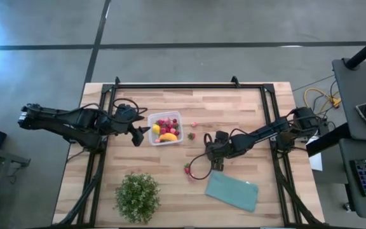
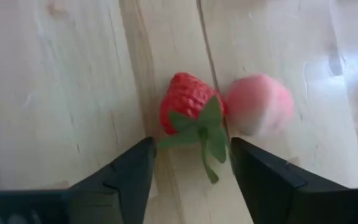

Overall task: Pick and placing Produce into tupperware
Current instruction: Put the red strawberry into the transparent bin

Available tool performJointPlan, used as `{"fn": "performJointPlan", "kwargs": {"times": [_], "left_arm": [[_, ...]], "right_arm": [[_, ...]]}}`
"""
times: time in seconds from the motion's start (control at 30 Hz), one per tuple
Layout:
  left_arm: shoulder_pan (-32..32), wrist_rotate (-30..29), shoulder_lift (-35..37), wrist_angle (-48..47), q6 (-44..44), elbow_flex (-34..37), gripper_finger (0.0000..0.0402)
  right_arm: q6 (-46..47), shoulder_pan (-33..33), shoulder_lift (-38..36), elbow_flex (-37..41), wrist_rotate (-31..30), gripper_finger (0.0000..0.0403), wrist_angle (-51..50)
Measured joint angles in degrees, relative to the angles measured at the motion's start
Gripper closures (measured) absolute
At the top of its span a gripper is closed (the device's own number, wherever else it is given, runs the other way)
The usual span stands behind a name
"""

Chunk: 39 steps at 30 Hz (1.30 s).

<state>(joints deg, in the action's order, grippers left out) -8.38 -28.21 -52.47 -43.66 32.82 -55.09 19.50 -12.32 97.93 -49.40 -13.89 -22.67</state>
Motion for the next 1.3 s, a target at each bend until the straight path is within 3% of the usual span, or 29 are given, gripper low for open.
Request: {"fn": "performJointPlan", "kwargs": {"times": [0.47, 1.3], "left_arm": [[0.0, 0.0, 0.1, 0.0, 1.3, 0.0, 0.0143], [0.0, -0.2, 0.0, 0.3, 1.4, 0.1, 0.0143]], "right_arm": [[-3.5, 1.9, 0.1, 0.1, 1.1, 0.0161, 5.7], [-7.1, 3.6, 0.3, 0.7, 2.5, 0.0169, 9.2]]}}
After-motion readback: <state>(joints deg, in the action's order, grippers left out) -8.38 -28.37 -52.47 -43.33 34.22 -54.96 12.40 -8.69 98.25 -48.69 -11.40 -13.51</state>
